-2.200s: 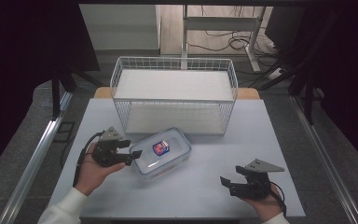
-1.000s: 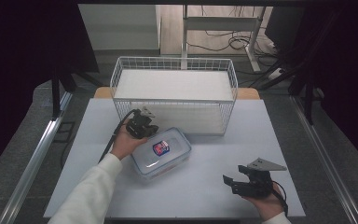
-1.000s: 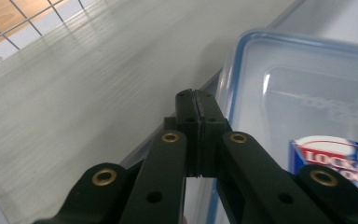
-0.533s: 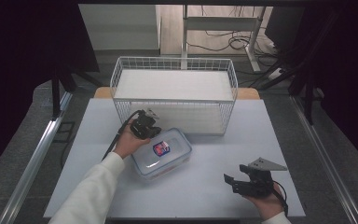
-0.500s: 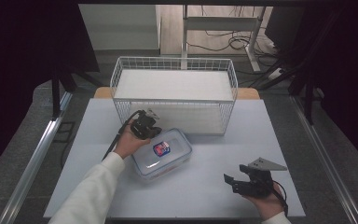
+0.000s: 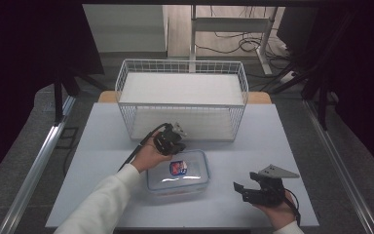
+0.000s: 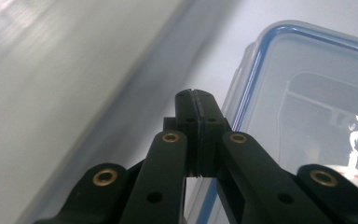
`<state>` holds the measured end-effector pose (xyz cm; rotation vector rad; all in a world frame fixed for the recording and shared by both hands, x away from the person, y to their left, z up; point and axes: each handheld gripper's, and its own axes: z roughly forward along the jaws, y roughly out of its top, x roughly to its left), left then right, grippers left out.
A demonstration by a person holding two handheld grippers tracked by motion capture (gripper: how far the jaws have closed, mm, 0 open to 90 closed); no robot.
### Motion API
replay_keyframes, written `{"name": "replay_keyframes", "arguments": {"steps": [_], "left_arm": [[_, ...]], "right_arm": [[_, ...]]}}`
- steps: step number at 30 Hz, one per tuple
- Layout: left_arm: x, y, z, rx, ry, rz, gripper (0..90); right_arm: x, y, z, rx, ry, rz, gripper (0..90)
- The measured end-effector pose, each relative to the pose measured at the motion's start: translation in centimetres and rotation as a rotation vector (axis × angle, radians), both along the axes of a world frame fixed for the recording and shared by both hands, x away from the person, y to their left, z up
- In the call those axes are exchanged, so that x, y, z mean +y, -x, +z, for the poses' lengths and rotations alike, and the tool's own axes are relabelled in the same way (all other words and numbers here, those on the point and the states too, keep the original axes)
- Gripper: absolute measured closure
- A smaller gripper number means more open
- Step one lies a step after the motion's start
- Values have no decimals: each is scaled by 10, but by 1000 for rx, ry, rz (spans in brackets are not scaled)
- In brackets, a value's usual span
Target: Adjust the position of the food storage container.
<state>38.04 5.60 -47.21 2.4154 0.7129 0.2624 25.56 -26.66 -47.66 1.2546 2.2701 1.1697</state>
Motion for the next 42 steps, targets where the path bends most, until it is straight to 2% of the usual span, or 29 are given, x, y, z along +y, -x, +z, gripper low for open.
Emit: {"name": "replay_keyframes", "arguments": {"steps": [8,12,15,17,22,29,31,32,35,39,41,42], "left_arm": [[-9,5,1,15,2,-30,899],[-12,8,1,7,-8,-43,899],[-10,8,3,11,-1,-38,900],[-5,8,7,-8,-11,-28,900],[19,15,23,-35,48,22,900],[64,45,37,-44,147,109,899],[69,50,37,-45,158,118,899],[78,60,35,-32,183,140,898],[90,74,31,-8,210,169,896],[103,92,25,0,233,191,888],[112,100,20,7,270,214,882],[116,102,17,23,277,223,881]], "right_arm": [[1,0,0,1,3,4,242],[0,0,-1,3,4,4,241],[0,0,0,5,2,3,241],[0,1,0,4,1,2,241],[0,1,0,1,1,3,241],[2,3,1,-1,-2,7,240],[3,4,1,0,0,14,240],[4,4,1,-3,2,19,239],[5,5,1,-3,4,29,239],[4,4,0,-2,3,28,239],[4,4,0,-2,3,27,239],[4,4,0,-2,4,27,239]]}}
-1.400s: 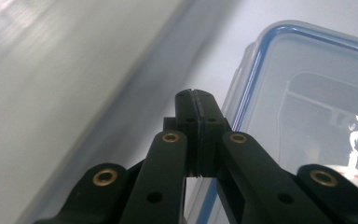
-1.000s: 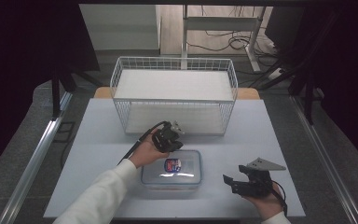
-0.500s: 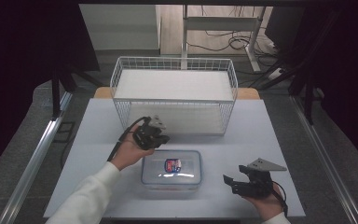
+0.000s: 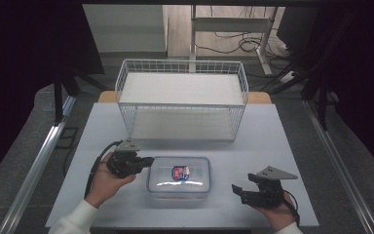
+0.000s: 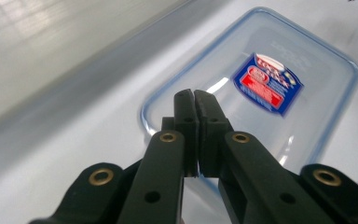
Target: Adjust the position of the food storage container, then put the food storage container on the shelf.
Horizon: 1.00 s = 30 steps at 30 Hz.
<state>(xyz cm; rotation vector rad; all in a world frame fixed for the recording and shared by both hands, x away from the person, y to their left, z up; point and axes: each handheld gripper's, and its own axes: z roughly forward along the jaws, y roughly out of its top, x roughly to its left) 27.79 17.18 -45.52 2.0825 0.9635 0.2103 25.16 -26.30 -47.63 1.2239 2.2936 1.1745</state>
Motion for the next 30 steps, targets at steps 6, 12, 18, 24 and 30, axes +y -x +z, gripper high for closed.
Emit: {"name": "replay_keyframes", "arguments": {"steps": [6,12,18,24,30], "left_arm": [[12,13,-11,27,13,62,674],[21,19,-18,91,40,151,366],[19,23,-23,99,45,138,319],[20,22,-28,107,59,160,258],[23,19,-31,121,83,169,236]], "right_arm": [[1,0,-1,2,6,5,239],[1,0,-2,3,13,9,238],[1,-1,-2,2,11,15,234],[2,-1,-3,1,13,31,227],[4,-4,-2,-2,0,54,212]]}}
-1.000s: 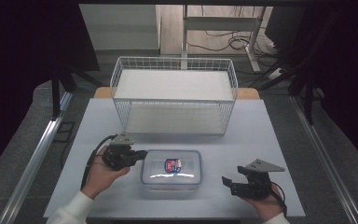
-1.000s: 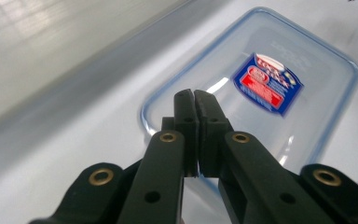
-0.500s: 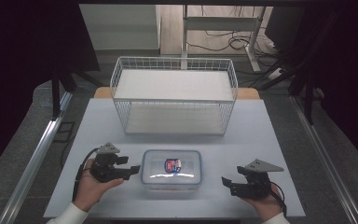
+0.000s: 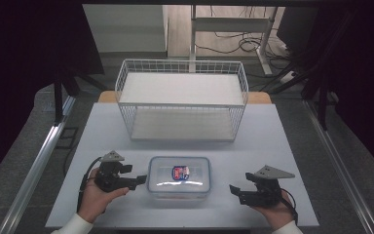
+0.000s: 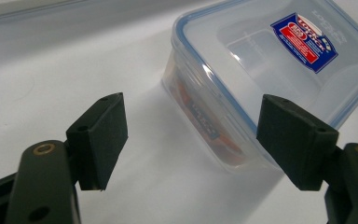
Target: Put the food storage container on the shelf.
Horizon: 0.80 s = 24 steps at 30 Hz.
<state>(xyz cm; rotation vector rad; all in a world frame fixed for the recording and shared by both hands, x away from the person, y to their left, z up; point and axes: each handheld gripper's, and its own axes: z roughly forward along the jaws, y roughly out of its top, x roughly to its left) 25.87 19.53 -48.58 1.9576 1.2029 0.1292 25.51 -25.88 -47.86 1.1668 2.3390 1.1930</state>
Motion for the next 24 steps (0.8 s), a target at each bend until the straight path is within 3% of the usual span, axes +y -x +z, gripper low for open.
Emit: {"name": "replay_keyframes", "arguments": {"steps": [5,8,11,24], "left_arm": [[-1,-2,0,0,27,-9,210],[0,-6,2,-2,88,-18,201],[0,-10,-1,9,106,-26,187],[-4,-23,-15,116,185,-48,158]], "right_arm": [[3,1,-1,9,-15,34,196],[7,1,-2,21,-33,48,195],[11,-1,-3,37,-45,59,193],[27,-9,-6,76,-69,98,181]]}}
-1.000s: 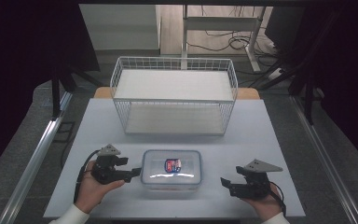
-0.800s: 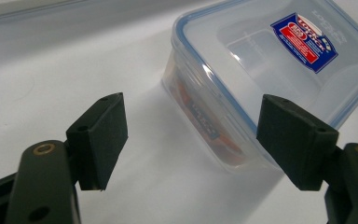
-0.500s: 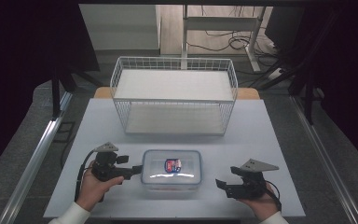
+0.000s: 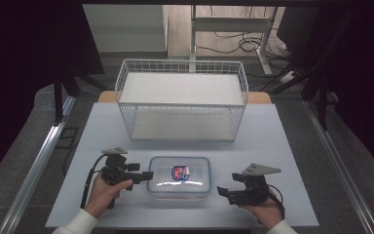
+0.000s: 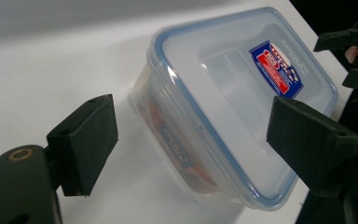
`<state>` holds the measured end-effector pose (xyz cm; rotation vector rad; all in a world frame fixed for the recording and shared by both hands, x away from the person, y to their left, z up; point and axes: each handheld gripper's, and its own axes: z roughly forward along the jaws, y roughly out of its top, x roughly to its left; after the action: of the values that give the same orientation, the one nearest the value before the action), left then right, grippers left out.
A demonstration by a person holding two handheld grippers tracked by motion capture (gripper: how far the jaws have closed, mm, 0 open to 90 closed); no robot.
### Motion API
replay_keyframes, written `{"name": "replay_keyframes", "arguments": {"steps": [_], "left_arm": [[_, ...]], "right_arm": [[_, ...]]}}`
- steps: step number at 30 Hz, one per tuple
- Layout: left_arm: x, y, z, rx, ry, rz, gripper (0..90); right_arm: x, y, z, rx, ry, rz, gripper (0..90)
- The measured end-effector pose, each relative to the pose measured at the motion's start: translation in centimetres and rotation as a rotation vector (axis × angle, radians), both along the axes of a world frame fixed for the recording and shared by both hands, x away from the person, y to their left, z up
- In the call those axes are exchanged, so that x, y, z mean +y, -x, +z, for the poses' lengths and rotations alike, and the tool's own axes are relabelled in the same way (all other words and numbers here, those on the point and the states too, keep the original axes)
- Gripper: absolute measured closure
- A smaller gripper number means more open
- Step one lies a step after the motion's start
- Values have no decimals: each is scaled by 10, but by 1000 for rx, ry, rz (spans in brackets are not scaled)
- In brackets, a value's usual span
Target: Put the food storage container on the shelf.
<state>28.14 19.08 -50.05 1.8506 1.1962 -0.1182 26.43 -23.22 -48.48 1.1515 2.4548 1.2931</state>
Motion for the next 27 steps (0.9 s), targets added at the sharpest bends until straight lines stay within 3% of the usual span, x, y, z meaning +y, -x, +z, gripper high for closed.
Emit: {"name": "replay_keyframes", "arguments": {"steps": [5,7,9,19,24,27], "left_arm": [[1,-1,-5,40,56,-13,161],[1,-2,-7,48,56,-16,164],[0,-3,-9,68,89,-23,170],[-7,-8,-18,108,95,-47,187],[-9,-10,-20,130,114,-54,199],[-10,-10,-21,139,127,-62,209]], "right_arm": [[2,-1,0,6,-30,27,163],[5,-4,-1,26,-40,28,158],[8,-7,-2,45,-45,31,156],[35,-34,-7,134,-102,53,133],[41,-45,-15,218,-150,60,118],[44,-47,-18,249,-152,64,121]]}}
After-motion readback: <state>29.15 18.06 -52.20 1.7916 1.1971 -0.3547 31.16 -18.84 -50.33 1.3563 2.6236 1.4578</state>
